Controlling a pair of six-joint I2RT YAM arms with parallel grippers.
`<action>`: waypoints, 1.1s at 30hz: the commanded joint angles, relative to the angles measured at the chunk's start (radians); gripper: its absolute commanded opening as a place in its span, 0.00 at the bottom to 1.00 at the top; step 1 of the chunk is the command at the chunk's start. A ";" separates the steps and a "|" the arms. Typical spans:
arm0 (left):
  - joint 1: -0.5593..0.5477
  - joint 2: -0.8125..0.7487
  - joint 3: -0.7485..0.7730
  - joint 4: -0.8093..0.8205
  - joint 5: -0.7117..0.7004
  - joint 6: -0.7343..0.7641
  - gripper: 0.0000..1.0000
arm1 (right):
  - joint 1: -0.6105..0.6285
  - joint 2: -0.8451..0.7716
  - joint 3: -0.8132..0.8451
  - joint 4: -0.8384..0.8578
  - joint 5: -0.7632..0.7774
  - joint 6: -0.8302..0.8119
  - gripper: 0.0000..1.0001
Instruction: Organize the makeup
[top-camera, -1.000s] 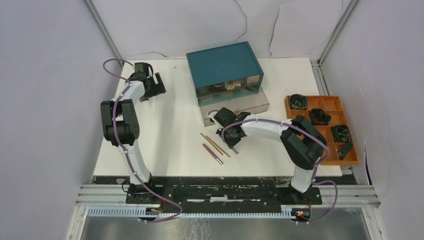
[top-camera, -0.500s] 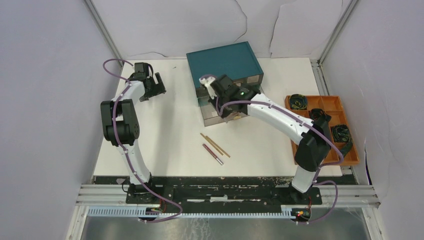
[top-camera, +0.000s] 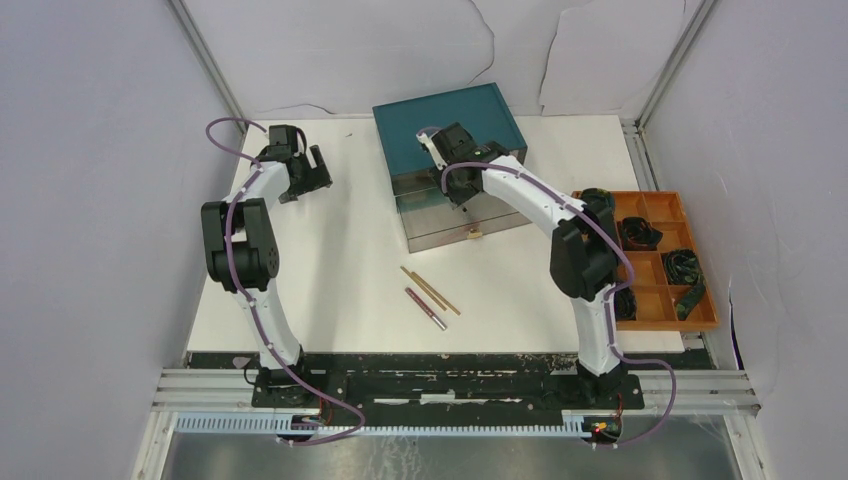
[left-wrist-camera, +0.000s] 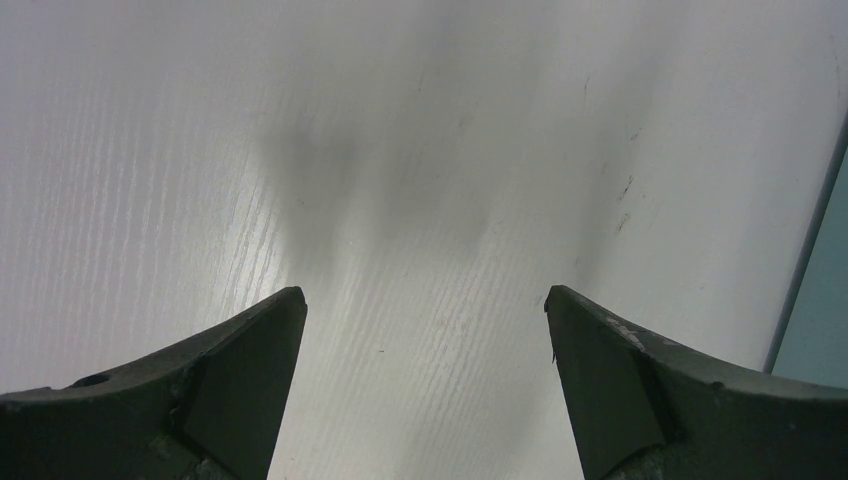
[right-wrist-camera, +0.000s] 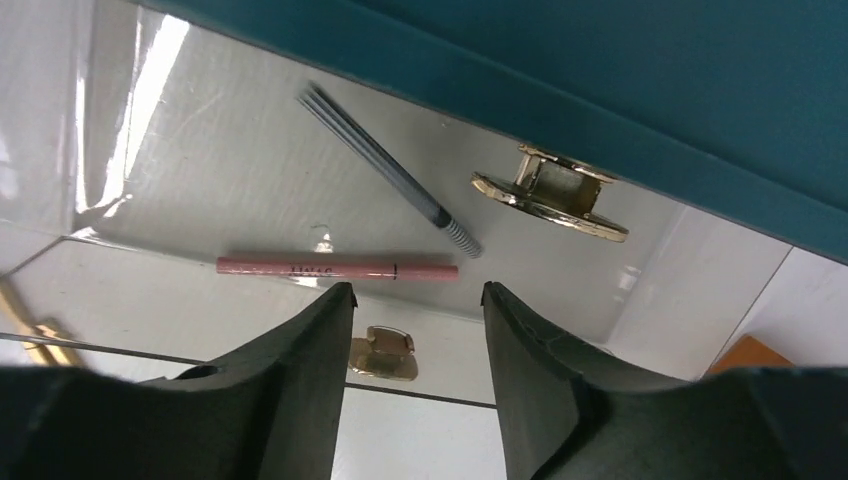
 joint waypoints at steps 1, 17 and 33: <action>0.001 -0.004 0.034 0.008 -0.005 0.037 0.97 | 0.014 -0.053 0.038 0.010 0.070 -0.021 0.59; 0.001 -0.013 0.020 0.008 -0.009 0.037 0.97 | 0.248 -0.365 -0.441 0.066 -0.127 0.205 0.55; 0.002 -0.033 -0.003 0.016 0.001 0.033 0.96 | 0.335 -0.273 -0.621 0.211 -0.137 0.247 0.52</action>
